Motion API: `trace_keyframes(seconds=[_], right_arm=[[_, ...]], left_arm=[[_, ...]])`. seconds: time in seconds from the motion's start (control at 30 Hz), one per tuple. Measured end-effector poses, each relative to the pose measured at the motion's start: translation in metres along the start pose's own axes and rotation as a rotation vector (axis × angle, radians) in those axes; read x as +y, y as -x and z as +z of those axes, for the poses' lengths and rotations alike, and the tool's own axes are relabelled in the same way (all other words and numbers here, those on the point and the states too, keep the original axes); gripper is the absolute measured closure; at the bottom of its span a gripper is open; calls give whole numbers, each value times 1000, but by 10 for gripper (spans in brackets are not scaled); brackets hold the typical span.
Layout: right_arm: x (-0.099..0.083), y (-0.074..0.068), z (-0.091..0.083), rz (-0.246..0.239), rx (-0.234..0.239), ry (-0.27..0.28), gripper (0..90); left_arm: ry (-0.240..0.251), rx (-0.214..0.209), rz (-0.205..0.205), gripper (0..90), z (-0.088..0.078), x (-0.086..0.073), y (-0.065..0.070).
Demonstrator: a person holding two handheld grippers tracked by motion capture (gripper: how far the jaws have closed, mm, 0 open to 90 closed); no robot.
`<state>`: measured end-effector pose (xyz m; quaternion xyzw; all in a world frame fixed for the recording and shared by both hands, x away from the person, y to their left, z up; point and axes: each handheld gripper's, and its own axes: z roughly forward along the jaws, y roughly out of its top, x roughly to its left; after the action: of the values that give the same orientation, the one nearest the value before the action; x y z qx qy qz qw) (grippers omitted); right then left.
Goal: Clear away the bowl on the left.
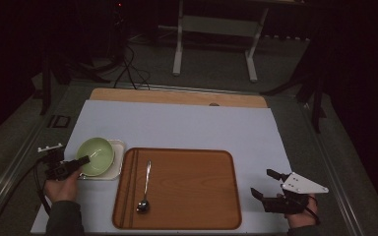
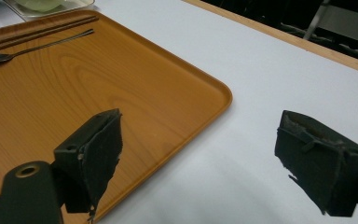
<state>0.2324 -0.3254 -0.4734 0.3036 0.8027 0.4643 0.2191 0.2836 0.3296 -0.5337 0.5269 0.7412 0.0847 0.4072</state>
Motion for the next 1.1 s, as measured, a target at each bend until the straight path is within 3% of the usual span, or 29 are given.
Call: trace_keyframes(seconds=[0.13,0.6,1.1], right_arm=[[0,0,0,-1,1,0,147],[0,0,0,2,1,0,147],[-1,1,-1,7,0,0,147]], left_arm=[[4,-34,-38,851,0,-1,-6],[42,-63,-37,850,-6,0,-2],[108,-95,37,849,-28,8,18]])
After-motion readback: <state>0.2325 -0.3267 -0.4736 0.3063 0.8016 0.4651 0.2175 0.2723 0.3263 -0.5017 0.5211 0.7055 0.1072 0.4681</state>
